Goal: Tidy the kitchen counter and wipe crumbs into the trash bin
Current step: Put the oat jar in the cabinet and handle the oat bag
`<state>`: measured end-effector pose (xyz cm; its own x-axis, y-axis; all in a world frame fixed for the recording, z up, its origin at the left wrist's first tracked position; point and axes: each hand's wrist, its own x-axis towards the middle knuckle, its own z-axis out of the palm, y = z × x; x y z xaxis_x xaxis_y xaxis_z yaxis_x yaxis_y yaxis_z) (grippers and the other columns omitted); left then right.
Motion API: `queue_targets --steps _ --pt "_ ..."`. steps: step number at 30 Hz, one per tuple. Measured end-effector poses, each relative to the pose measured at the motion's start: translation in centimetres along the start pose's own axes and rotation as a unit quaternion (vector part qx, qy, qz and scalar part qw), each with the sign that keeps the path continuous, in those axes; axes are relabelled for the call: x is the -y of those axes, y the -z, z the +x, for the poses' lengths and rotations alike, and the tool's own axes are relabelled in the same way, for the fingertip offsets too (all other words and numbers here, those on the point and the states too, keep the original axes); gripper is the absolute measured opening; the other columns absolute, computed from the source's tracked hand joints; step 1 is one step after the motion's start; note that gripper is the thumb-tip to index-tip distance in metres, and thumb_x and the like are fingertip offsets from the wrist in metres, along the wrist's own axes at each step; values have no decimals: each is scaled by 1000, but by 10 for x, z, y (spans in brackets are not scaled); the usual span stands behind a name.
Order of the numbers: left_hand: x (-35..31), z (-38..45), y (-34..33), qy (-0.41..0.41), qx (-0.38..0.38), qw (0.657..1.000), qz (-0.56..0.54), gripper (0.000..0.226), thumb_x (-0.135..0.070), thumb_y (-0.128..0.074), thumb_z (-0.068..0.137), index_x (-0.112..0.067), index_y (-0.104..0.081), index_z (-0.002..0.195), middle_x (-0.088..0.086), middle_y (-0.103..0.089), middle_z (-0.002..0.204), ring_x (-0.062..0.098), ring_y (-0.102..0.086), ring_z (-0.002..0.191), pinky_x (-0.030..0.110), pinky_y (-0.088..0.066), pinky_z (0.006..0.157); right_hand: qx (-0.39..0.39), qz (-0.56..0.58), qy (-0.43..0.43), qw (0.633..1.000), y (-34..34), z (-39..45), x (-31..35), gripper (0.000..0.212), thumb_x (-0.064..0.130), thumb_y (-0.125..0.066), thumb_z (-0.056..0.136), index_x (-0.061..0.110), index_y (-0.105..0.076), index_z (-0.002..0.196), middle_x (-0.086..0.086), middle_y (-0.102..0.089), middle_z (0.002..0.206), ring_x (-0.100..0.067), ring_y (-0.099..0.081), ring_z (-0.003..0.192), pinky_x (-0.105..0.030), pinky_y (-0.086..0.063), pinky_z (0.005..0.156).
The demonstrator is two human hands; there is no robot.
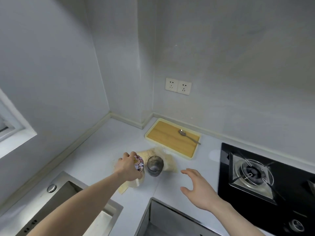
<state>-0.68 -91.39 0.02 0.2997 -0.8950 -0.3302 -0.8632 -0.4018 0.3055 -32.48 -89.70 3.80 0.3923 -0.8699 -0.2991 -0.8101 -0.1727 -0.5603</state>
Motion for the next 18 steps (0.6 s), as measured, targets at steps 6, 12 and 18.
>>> queue_targets --steps 6,12,18 --pt "5 34 3 4 12 1000 25 97 -48 -77 54 -32 -32 139 0 -41 125 29 -51 114 36 -50 74 1 -1 -20 1000 -3 15 2 60 40 -59 96 35 -36 151 15 -28 158 -7 -36 142 -21 -28 116" --pt "14 49 3 15 15 1000 19 94 -41 -79 57 -32 -32 138 0 -40 125 29 -50 113 35 -45 71 1 -4 -24 1000 -1 19 6 60 41 -58 96 36 -36 151 14 -28 158 -8 -36 143 -23 -28 117" --pt "16 53 9 -31 36 999 16 107 -47 -82 60 -29 -26 149 2 -37 138 30 -46 125 41 -53 92 2 -12 -17 1000 7 23 11 61 42 -57 96 37 -35 152 16 -26 159 -7 -34 144 -24 -29 117"
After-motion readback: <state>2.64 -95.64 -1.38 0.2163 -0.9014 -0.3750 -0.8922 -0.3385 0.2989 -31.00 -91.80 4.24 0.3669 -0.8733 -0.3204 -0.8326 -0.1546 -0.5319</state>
